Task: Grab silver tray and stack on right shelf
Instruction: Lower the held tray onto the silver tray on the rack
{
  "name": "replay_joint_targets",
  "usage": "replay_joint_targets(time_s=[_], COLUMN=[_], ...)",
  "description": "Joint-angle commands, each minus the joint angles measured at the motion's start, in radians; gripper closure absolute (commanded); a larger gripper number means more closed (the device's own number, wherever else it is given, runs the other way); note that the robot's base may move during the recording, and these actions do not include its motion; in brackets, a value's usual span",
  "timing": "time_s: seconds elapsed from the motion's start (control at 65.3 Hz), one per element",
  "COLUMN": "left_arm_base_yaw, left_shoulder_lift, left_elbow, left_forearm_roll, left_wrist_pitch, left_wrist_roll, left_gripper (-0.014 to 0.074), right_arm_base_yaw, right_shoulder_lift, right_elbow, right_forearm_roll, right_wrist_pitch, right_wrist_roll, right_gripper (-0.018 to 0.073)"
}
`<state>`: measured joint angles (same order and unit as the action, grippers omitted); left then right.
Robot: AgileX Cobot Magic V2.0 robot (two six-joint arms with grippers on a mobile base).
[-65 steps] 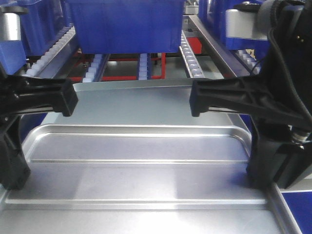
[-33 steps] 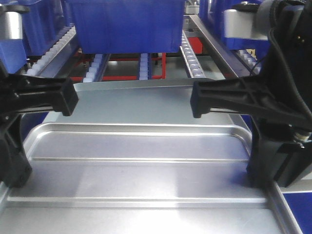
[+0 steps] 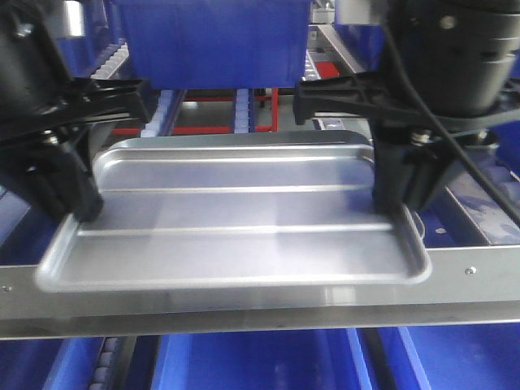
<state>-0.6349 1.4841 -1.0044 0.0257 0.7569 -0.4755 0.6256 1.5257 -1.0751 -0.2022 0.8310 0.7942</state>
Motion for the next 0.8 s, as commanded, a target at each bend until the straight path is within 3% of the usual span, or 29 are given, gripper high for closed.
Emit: replay_joint_targets(time_s=[0.0,0.168,0.337,0.781], left_arm_base_yaw=[0.022,0.072,0.104,0.107], left_shoulder_lift=[0.031,0.158,0.274,0.352], left_elbow=[-0.083,-0.229,-0.358,-0.406], left_forearm_roll=[-0.08,-0.084,-0.086,-0.084], left_wrist_pitch=[-0.108,-0.121,-0.116,-0.106], left_wrist_roll=[0.084,0.132,0.146,0.146], left_gripper=[0.0696,0.0696,0.0697,0.0697], right_arm_base_yaw=[-0.034,-0.102,-0.137,-0.148], right_shoulder_lift=[0.036,0.185,0.301,0.354], right_elbow=[-0.126,-0.295,-0.425,-0.456], right_forearm_roll=[0.032,0.095,0.118,0.112], right_wrist_pitch=[-0.145,-0.144,-0.131,-0.177], right_wrist_roll=[-0.072,-0.158,-0.171,-0.171], right_gripper=[0.0503,0.0503,0.0503,0.0503])
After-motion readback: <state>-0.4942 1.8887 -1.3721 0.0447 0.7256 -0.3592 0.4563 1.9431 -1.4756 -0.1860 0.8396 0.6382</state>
